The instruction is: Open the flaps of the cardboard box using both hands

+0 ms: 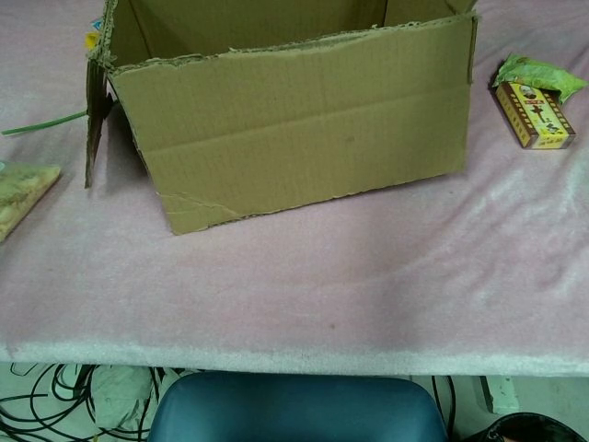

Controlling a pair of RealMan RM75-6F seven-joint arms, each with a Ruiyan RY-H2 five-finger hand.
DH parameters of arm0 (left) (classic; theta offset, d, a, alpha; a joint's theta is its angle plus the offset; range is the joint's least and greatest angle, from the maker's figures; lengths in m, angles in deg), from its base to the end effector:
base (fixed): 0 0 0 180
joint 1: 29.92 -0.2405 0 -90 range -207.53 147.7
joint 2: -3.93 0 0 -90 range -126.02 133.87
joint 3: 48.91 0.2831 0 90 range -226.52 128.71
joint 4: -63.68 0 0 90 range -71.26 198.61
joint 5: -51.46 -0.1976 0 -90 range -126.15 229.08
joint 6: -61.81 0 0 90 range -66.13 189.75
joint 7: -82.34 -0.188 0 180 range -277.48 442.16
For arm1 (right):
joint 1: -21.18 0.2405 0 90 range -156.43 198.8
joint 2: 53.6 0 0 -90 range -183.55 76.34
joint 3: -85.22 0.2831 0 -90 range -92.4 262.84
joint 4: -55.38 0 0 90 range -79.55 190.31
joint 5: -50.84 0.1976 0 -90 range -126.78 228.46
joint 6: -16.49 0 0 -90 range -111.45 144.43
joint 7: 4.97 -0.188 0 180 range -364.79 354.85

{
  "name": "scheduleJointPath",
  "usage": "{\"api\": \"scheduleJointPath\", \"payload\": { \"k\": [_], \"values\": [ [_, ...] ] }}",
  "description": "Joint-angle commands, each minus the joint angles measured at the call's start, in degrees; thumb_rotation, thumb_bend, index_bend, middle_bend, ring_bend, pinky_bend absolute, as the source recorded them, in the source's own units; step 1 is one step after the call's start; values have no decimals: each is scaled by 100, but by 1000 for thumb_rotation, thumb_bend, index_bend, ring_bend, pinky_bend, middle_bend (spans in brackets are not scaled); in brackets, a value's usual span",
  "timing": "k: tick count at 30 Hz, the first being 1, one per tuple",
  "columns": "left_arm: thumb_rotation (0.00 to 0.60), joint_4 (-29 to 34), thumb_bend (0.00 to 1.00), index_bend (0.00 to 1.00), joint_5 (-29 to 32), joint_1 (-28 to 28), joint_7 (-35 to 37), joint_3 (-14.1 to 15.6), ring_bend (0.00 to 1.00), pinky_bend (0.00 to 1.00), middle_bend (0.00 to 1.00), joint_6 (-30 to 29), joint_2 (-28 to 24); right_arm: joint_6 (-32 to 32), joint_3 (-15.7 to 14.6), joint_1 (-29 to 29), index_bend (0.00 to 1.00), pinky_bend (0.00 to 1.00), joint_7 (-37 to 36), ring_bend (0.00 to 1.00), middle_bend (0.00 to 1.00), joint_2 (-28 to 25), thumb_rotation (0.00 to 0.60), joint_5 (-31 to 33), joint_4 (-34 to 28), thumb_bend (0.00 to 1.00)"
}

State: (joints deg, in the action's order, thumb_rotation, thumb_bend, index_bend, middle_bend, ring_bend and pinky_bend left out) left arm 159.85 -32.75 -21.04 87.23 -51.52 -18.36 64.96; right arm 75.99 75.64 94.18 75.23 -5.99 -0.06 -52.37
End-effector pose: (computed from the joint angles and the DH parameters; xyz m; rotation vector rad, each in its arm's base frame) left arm -0.3155 0.2462 0.1807 -1.4165 -1.0168 -0.9623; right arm -0.0581 -0.4374 0.1954 1.8052 0.5478 0.0374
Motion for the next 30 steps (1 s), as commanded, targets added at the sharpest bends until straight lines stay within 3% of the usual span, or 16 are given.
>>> {"api": "scheduleJointPath", "payload": {
  "k": [1, 7, 12, 17, 21, 24, 30],
  "values": [
    [600, -5, 119, 0, -7, -2, -10, 2, 0, 0, 0, -6, 1, 58, -43, -186, 46, 229, -32, 108, 108, -39, 600, 0, 85, 258],
    [600, -20, 119, 0, -20, -3, -52, 2, 0, 0, 0, -21, 17, 208, -53, -549, 46, 229, -212, 108, 108, -116, 600, 80, 191, 257],
    [600, -38, 119, 0, -31, -3, -117, 3, 0, 0, 0, -35, 35, 672, 53, -1106, 44, 229, -802, 108, 108, -146, 600, -53, 155, 258],
    [600, -56, 119, 0, -47, -2, -202, 4, 0, 0, 0, -51, 54, 1625, 441, -2104, 10, 229, -2435, 108, 86, 94, 600, -82, -265, 257],
    [600, -60, 119, 0, -64, -9, -273, -3, 0, 0, 0, -95, 89, 2302, 628, -3092, 0, 229, -4336, 100, 55, 400, 600, -534, -744, 257],
    [600, -72, 119, 0, -119, -15, -381, 5, 0, 0, 0, -145, 130, 2788, 422, -3926, 0, 229, -5601, 90, 30, 688, 600, -1256, -808, 257],
    [600, -128, 119, 0, -208, -26, -540, 21, 0, 0, 0, -226, 201, 3424, 52, -4963, 0, 229, -6476, 70, 2, 1087, 600, -2282, -275, 257]
  ]
}}
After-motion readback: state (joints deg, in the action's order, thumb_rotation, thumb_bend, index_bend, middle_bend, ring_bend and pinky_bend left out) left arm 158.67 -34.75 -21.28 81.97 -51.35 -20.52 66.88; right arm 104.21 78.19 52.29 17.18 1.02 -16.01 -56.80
